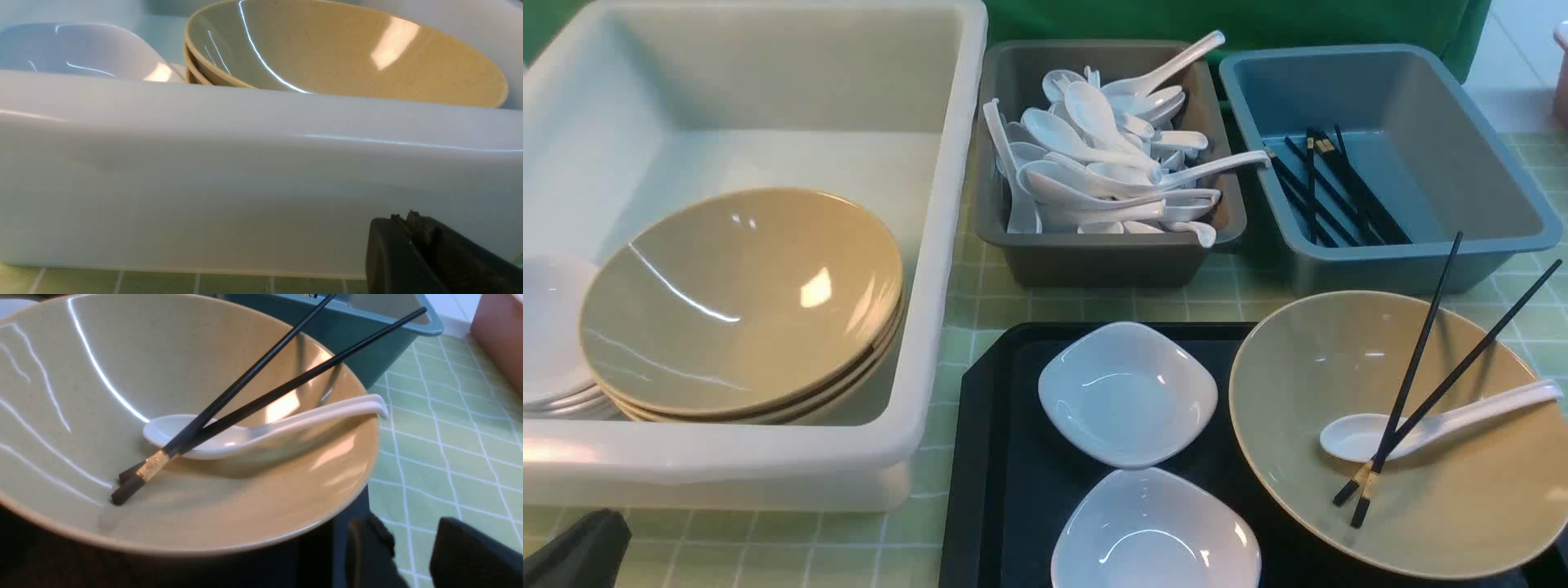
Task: On green table put chopsticks spoon bowls plates into blue grey white boxes.
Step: 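Grasp the chopsticks with the right gripper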
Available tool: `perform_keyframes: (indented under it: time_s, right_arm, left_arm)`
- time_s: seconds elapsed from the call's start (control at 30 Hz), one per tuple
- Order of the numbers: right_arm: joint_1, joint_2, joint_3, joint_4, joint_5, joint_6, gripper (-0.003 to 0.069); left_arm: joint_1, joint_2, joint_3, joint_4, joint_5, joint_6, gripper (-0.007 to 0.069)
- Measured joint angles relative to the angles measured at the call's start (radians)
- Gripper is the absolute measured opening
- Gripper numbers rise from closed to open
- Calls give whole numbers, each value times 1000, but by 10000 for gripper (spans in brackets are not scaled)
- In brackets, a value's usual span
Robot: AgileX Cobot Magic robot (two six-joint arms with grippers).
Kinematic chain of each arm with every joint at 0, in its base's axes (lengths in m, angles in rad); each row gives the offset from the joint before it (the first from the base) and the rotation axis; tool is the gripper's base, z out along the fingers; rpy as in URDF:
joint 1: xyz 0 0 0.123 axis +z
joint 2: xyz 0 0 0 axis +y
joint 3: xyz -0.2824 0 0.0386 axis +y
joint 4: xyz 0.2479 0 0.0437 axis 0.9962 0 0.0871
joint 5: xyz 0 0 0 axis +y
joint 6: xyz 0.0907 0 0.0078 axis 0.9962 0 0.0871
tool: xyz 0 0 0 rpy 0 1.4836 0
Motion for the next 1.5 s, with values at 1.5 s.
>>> perform_keyframes:
  time_s: [1.5]
  right_arm:
    - [0, 0, 22, 8, -444, 522, 236]
  left_arm:
    - [0, 0, 2, -29, -574, -96, -2]
